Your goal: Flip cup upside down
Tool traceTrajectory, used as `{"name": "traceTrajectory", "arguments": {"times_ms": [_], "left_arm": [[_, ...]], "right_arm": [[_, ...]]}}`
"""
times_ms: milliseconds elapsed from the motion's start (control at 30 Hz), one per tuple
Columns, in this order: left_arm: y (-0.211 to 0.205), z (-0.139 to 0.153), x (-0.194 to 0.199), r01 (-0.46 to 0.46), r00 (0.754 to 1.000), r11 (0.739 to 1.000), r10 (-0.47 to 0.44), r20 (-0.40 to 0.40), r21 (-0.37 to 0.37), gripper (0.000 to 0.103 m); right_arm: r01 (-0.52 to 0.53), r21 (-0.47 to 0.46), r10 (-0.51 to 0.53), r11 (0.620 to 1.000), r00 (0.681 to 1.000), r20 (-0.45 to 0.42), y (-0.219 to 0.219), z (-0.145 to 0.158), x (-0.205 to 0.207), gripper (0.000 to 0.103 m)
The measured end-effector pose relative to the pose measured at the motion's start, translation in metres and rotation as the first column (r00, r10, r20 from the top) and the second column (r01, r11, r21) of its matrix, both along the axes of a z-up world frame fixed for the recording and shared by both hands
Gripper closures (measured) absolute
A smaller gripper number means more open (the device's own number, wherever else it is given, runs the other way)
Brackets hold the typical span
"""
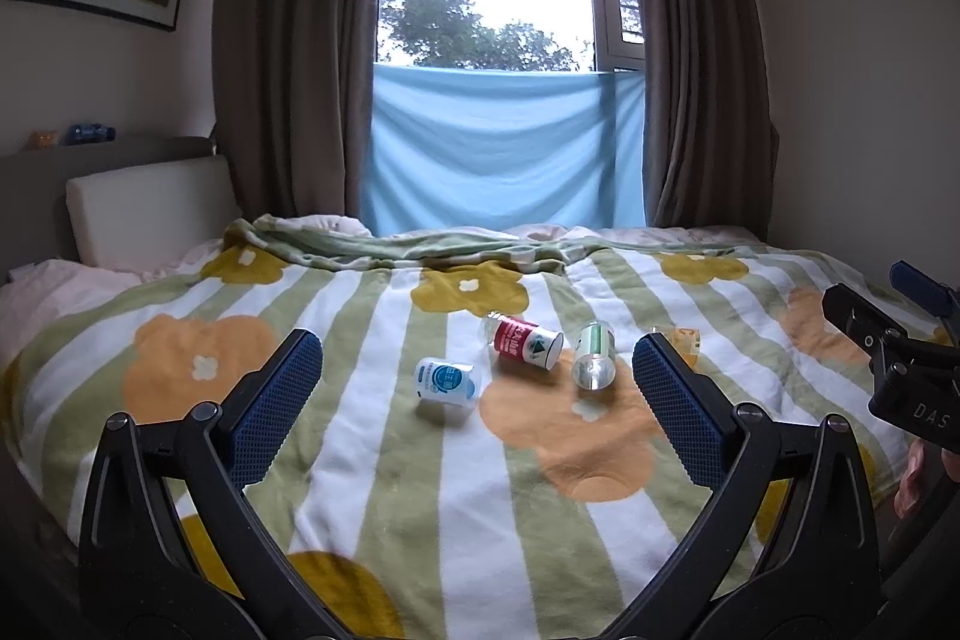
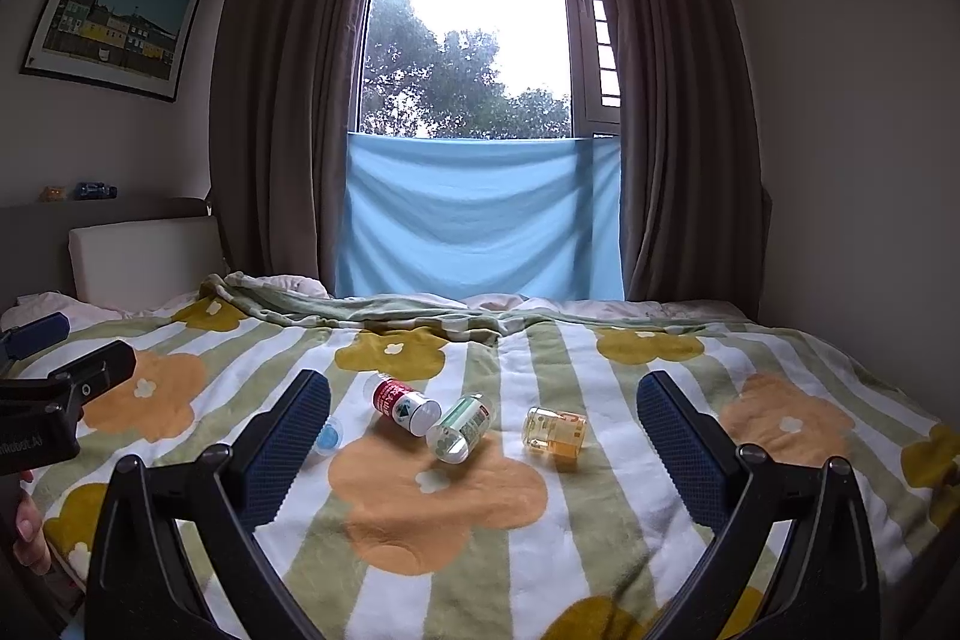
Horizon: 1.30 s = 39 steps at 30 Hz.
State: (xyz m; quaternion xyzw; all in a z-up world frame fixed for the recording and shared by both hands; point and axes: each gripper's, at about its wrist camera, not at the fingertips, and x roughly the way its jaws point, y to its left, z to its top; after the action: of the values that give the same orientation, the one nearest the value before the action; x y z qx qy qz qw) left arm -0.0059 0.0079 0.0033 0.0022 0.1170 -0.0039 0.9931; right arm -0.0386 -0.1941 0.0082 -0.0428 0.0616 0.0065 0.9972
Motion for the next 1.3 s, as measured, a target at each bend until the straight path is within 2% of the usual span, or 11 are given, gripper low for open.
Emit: {"name": "traceTrajectory", "arguments": {"times_ms": [1300], "left_arm": [[0.0012,-0.0028,0.0002,0.011,1.0,1.0,-0.011,0.001,-0.009,0.0]], "right_arm": [[-0.01,0.015,0.01,1.0,1.0,-0.014,0.0041,0.0005,0.0029,0.001]]}}
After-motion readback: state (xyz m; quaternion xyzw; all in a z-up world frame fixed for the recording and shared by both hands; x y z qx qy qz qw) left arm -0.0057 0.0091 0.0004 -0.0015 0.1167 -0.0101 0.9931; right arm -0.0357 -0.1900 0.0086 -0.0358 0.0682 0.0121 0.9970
